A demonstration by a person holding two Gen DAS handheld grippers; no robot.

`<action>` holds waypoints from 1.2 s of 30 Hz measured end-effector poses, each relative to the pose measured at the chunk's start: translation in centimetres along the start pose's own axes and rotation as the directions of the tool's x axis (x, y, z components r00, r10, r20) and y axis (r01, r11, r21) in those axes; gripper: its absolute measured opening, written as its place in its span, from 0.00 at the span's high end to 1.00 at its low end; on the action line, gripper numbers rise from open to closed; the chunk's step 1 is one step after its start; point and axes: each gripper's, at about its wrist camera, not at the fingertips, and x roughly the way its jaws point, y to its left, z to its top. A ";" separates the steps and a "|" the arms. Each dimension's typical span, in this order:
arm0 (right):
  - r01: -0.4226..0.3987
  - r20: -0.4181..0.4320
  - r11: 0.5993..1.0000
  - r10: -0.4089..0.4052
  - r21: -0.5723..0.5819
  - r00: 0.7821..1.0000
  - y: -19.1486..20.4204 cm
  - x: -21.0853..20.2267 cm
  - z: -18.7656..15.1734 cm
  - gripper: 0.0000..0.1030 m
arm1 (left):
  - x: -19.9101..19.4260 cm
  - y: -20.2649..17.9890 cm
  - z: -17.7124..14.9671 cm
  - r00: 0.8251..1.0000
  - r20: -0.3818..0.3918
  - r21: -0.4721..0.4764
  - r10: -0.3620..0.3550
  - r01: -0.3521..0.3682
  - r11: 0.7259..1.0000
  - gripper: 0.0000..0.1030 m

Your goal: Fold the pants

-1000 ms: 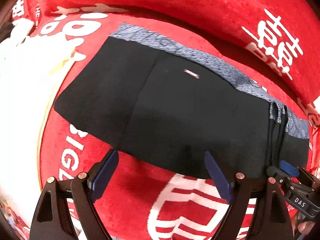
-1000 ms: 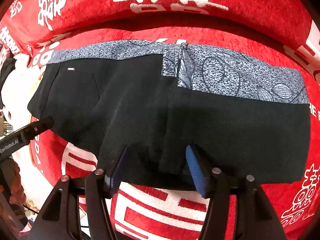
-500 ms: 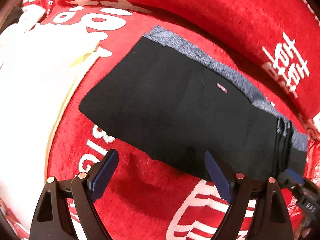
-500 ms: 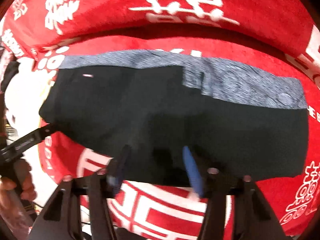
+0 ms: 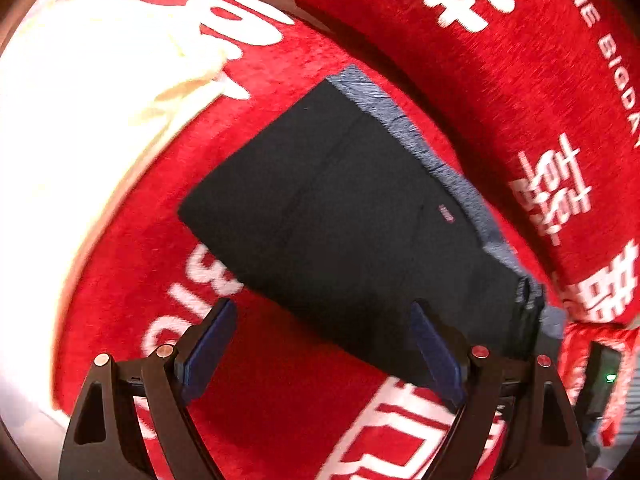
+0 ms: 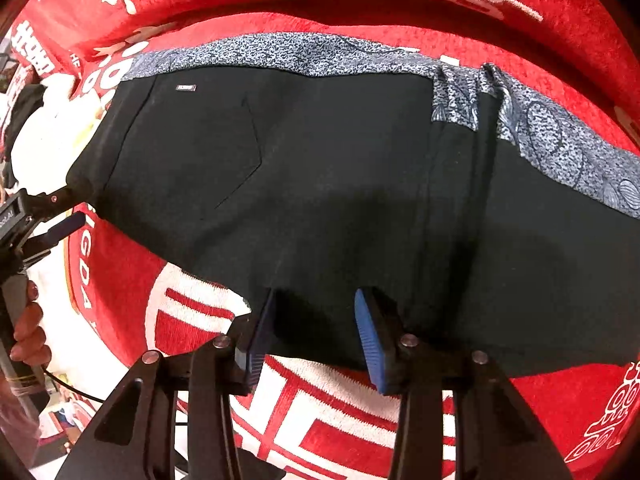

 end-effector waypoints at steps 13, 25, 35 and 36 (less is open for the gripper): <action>-0.005 0.006 1.000 0.006 -0.006 1.000 -0.1 0.1 0.0 0.56 | 1.8 2.4 0.8 0.928 0.089 -0.205 -0.362 0.373 0.905 0.14; -0.036 -0.030 0.999 0.036 0.000 0.999 -0.1 -0.8 0.9 0.56 | 1.7 -2.9 1.9 0.996 0.083 0.019 0.021 -0.023 1.000 0.66; -0.296 -0.006 0.955 0.296 -0.021 0.955 3.0 -9.1 11.8 0.20 | -0.8 -13.0 -3.2 0.899 0.399 0.532 0.183 -0.389 0.752 0.67; -0.331 -0.040 0.942 0.329 -0.054 0.943 4.4 -9.3 13.4 0.20 | -0.6 -13.4 -3.4 0.891 0.413 0.550 0.189 -0.409 0.728 0.67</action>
